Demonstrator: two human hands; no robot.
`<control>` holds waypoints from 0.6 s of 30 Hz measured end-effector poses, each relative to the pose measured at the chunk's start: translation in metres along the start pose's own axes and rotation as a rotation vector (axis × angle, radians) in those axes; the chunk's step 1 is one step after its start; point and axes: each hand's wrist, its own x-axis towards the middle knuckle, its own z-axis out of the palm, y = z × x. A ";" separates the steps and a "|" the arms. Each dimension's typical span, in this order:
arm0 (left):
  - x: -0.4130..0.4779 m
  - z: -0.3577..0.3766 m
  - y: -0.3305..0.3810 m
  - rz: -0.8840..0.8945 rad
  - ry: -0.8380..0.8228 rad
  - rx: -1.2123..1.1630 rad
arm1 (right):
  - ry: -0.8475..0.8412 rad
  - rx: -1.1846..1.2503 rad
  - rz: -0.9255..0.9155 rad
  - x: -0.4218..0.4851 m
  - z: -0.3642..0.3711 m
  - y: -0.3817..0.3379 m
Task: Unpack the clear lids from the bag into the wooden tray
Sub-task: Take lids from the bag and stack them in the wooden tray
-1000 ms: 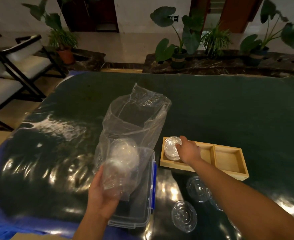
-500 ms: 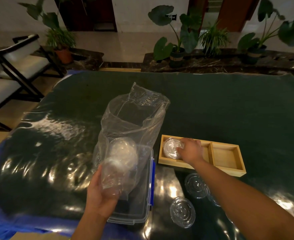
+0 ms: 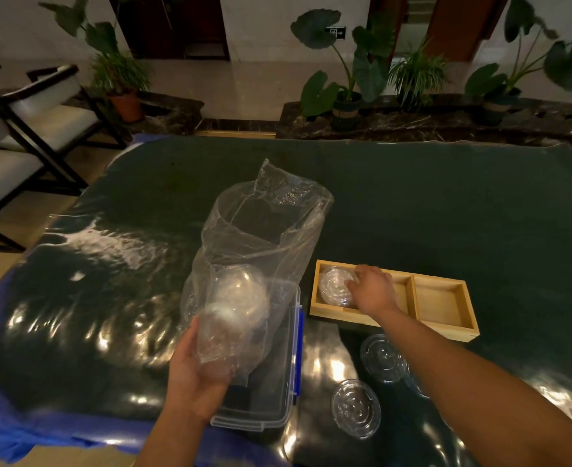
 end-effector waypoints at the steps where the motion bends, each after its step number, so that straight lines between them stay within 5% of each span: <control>1: 0.000 0.000 0.001 0.002 0.001 0.007 | 0.021 0.020 -0.009 0.000 -0.003 0.000; 9: -0.001 0.005 0.005 0.030 -0.020 0.055 | -0.175 -0.270 -0.239 -0.018 -0.009 0.003; 18: -0.010 0.002 0.013 0.016 -0.021 0.109 | 0.299 0.288 -0.247 -0.055 -0.071 -0.029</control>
